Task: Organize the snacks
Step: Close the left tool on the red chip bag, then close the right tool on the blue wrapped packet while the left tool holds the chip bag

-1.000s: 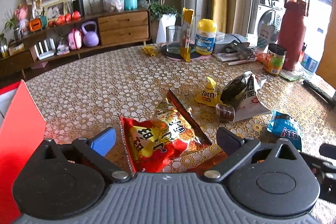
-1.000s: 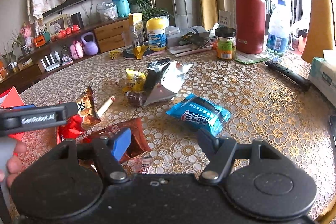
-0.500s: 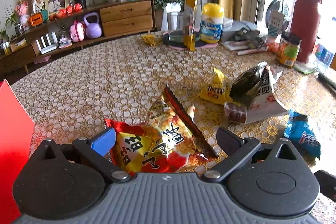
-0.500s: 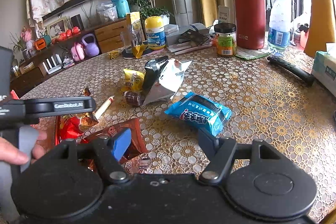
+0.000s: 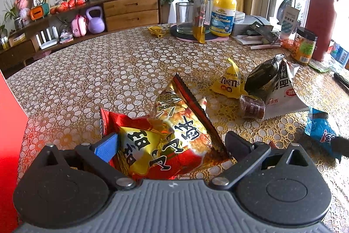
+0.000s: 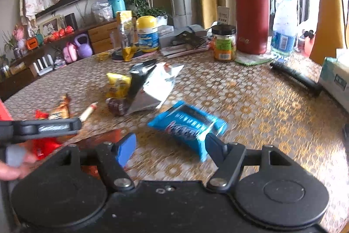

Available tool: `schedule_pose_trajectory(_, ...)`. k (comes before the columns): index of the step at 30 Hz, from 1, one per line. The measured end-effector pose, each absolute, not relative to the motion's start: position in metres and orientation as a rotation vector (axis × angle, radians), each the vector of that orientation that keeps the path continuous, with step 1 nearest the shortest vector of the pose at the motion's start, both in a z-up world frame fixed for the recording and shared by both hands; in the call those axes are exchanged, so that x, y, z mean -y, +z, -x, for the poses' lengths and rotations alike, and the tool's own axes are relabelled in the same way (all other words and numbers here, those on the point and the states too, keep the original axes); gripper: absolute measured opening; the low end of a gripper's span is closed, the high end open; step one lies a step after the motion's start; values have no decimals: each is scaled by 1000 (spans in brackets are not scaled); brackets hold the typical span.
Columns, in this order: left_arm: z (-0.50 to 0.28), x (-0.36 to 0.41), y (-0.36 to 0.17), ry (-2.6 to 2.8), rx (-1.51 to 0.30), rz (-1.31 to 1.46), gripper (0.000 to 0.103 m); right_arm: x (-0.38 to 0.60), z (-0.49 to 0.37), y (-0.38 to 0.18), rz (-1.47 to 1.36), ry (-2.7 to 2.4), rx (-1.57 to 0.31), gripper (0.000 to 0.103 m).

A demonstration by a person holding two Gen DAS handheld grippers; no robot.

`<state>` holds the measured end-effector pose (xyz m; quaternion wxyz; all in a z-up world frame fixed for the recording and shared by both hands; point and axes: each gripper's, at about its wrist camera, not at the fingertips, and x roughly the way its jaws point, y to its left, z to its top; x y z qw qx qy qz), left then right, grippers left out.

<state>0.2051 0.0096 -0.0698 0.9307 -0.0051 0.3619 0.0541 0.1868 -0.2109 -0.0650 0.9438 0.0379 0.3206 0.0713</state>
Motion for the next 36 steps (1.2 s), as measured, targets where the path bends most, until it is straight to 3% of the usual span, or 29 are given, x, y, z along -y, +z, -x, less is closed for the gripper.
schedule_pose_trajectory(18, -200, -6, -72, 103, -713, -36, 95, 209, -233, -87, 222, 256, -644, 84)
schedule_pose_trajectory(24, -197, -8, -68, 103, -704, -35, 85, 205, -230, -91, 246, 253, -628, 86)
schedule_pose_trajectory(25, -195, -10, -67, 109, -697, -33, 77, 205, -230, -92, 246, 251, -627, 85)
schedule_pose_trajectory(27, -193, -12, -64, 118, -694, -27, 74, 205, -229, -94, 248, 251, -622, 85)
schedule_pose_trajectory(32, -187, -18, -62, 109, -693, -18, 65, 204, -222, -97, 245, 267, -621, 71)
schedule_pose_trajectory(36, -181, -21, -61, 112, -686, -16, 64, 207, -217, -94, 186, 263, -631, 50)
